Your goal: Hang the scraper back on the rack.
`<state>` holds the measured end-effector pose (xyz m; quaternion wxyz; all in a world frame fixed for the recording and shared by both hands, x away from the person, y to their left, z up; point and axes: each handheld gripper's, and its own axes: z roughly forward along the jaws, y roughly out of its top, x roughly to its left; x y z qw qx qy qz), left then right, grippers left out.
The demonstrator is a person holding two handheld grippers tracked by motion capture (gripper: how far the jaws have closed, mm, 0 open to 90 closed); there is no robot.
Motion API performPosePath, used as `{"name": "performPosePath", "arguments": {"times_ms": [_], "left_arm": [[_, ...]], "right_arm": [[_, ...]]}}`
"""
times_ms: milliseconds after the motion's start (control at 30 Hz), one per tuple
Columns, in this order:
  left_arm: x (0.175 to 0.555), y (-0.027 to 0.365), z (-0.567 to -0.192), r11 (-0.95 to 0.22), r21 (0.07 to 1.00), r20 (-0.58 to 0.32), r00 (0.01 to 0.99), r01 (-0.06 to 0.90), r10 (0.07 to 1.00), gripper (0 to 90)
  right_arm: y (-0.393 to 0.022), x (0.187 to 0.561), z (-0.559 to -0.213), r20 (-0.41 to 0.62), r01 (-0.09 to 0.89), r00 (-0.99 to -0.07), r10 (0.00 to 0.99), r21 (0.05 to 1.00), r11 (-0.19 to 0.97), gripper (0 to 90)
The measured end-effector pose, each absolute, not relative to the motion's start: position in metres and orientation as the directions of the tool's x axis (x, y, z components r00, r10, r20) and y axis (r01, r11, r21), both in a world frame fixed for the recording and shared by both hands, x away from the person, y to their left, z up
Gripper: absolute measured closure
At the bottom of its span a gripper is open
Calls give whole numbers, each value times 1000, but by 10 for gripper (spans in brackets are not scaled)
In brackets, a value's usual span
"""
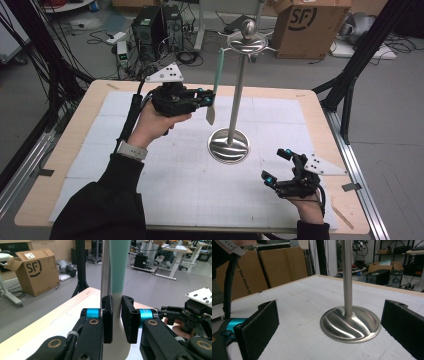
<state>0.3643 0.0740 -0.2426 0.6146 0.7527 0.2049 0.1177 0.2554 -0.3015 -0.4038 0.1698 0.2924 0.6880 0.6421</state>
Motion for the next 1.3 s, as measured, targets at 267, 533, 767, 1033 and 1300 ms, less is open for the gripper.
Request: {"name": "performPosePath", "arguments": {"times_ms": [267, 533, 767, 1033, 1300], "left_arm": [[357, 74, -247, -193, 974, -17, 884, 120, 467, 598], [340, 88, -265, -219, 974, 46, 885, 64, 463, 260], [324, 101, -277, -210, 978, 91, 882, 9, 463, 81], [321, 127, -295, -143, 987, 16, 854, 69, 520, 16], [312, 164, -322, -112, 991, 7, 827, 68, 563, 17]], "right_arm": [[-303, 255, -404, 146, 187, -768, 623, 982, 0, 4], [-304, 254, -405, 150, 195, -766, 625, 981, 4, 4], [-306, 254, -406, 147, 193, -761, 632, 981, 5, 4], [-308, 250, -406, 147, 193, -756, 638, 981, 3, 4], [-307, 252, -408, 144, 205, -751, 645, 978, 21, 4]]}}
